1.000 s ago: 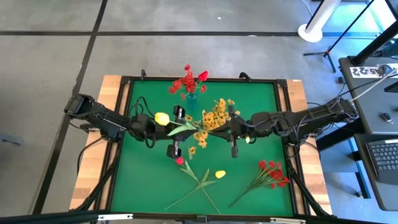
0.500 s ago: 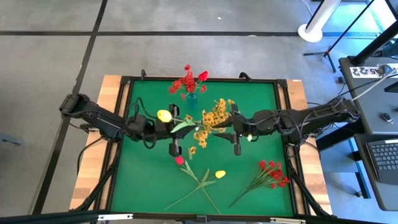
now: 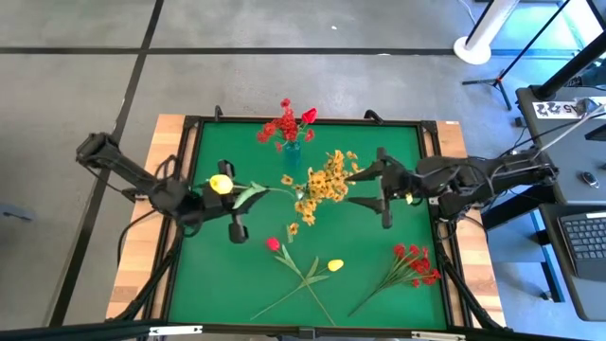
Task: Sort flowers into vase by color
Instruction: Adjust the yellow flower in the transparent vase
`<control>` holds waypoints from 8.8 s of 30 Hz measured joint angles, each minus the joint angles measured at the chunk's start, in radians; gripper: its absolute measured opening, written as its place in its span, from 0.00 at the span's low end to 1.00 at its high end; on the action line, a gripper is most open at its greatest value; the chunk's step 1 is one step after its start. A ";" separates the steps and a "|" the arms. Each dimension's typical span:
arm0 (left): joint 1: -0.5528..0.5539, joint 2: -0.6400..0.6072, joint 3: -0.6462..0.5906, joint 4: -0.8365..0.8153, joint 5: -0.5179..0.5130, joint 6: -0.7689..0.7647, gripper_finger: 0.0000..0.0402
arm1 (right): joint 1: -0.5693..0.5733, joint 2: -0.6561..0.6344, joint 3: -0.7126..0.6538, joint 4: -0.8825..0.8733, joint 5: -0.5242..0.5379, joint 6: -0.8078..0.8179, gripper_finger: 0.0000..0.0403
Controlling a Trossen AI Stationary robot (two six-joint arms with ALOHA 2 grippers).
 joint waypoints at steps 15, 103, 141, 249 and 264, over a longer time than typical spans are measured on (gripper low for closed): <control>0.149 -0.032 -0.272 0.099 -0.047 -0.218 0.00 | -0.001 -0.097 0.000 -0.192 0.139 0.029 0.55; 0.175 0.197 -0.267 -0.351 0.036 -0.651 0.56 | -0.001 -0.051 0.000 -0.219 0.180 0.023 0.55; 0.041 0.121 -0.268 -0.553 -0.023 -0.909 0.54 | 0.000 -0.135 0.000 -0.414 0.183 0.198 0.55; 0.413 0.145 -0.100 -0.350 0.346 -0.533 0.01 | 0.306 -0.648 -0.713 0.320 0.402 -0.027 0.55; 0.399 0.151 -0.100 -0.370 0.362 -0.537 0.44 | 0.306 -0.648 -0.713 0.322 0.417 -0.027 0.55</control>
